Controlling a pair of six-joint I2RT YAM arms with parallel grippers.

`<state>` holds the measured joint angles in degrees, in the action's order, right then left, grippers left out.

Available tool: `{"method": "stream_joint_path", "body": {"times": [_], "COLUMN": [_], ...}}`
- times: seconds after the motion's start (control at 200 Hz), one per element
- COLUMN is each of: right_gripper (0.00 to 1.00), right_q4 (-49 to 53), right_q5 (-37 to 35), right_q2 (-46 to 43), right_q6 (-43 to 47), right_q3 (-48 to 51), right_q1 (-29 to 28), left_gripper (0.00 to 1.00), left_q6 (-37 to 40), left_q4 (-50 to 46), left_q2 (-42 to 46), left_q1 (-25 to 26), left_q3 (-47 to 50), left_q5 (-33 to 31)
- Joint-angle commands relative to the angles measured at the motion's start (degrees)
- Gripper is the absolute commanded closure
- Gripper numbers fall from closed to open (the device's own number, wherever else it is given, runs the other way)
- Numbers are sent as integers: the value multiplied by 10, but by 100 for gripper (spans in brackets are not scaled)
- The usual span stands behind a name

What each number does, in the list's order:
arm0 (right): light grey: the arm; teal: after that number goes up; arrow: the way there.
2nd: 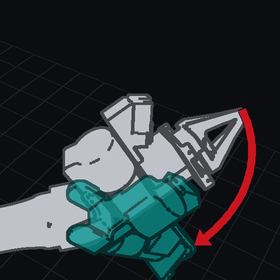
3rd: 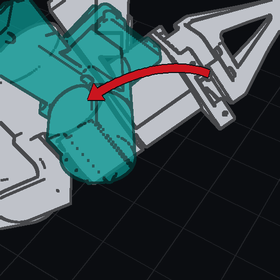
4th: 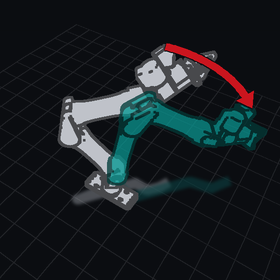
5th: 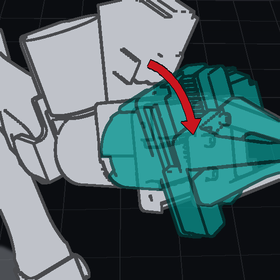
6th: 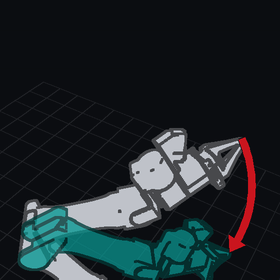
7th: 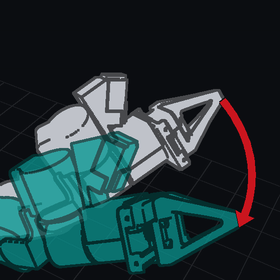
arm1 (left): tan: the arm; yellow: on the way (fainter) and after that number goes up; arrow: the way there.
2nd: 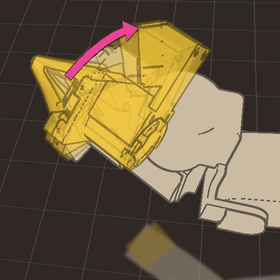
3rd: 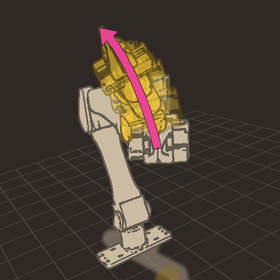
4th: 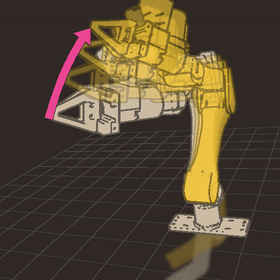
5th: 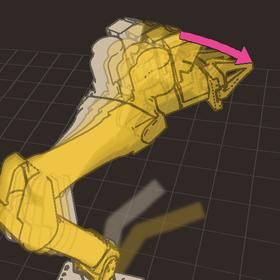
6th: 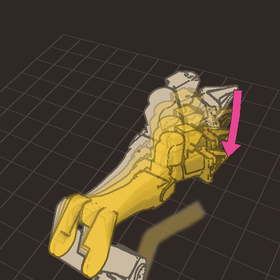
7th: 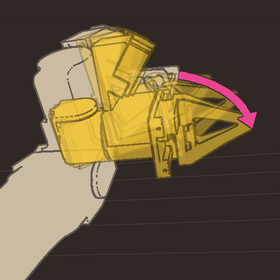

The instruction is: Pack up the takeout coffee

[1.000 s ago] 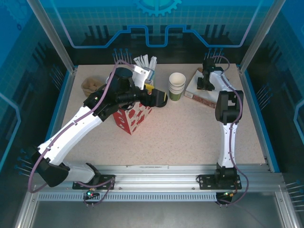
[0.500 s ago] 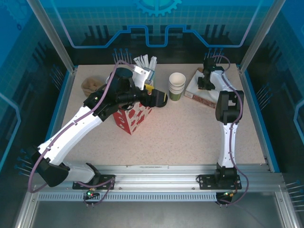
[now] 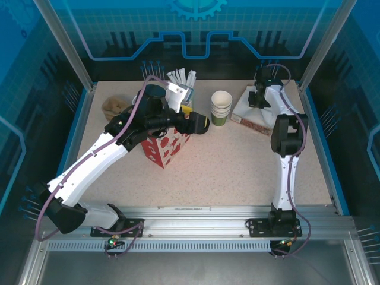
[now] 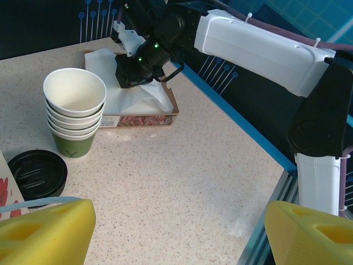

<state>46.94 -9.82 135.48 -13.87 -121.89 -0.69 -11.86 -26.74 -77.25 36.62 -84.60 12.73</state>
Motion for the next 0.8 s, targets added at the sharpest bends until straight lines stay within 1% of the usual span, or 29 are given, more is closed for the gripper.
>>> {"method": "stream_joint_path", "body": {"times": [0.0,0.21,0.31,0.39,0.455,0.545,0.605,0.655,0.73,0.795], "right_gripper": [87,92,93,93,93,93,93,92,92,92], "right_q4": [16,5,-14,-39,-82,-164,-219,-260,-315,-354], "right_q5": [12,18,29,47,83,173,227,249,259,256], "right_q2": [-48,-119,-178,-245,-315,-421,-486,-532,-586,-616], "right_q6": [8,4,-6,-21,-36,-72,-101,-124,-151,-171], "right_q3": [-17,16,56,113,178,276,332,370,414,441], "right_q1": [11,12,12,11,10,4,-11,-32,-75,-115], "left_gripper": [18,18,19,19,19,18,17,16,15,14], "left_q6": [11,9,2,-9,-24,-51,-72,-90,-115,-138], "left_q4": [-9,1,10,28,47,80,97,105,113,117], "left_q2": [11,18,22,29,34,39,35,27,6,-15], "left_q1": [5,5,5,6,6,6,5,3,3,0], "left_q3": [6,12,13,18,21,31,30,23,3,-21], "left_q5": [-7,-11,-8,-6,-4,-4,-5,-3,4,17]}}
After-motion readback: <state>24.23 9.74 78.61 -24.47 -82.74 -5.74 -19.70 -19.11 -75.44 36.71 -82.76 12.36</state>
